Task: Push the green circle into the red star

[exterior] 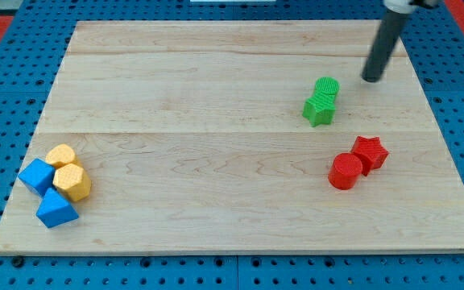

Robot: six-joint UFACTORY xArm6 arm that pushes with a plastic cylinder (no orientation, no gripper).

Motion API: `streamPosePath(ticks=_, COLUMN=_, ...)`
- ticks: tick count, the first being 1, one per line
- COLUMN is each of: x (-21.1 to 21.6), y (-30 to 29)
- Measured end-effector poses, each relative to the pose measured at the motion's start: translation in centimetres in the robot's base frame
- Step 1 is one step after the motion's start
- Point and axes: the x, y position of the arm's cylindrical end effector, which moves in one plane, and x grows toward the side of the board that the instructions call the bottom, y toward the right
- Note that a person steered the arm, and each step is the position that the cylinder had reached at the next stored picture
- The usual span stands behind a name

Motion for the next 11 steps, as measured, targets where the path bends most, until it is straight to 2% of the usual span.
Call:
streamPosePath(ticks=1, x=6.3, y=-1.1)
streamPosePath(ticks=2, x=10.2, y=-2.1)
streamPosePath(ticks=3, x=5.2, y=2.4)
streamPosePath(ticks=4, x=-0.7, y=-1.0)
streamPosePath(ticks=5, x=2.5, y=-7.4)
streamPosePath(ticks=6, x=8.2, y=-7.0)
streamPosePath(ticks=7, x=11.2, y=-6.0)
streamPosePath(ticks=8, x=7.4, y=-6.3)
streamPosePath(ticks=9, x=9.0, y=-3.4)
streamPosePath(ticks=10, x=15.5, y=-2.7)
streamPosePath(ticks=11, x=9.8, y=-5.9)
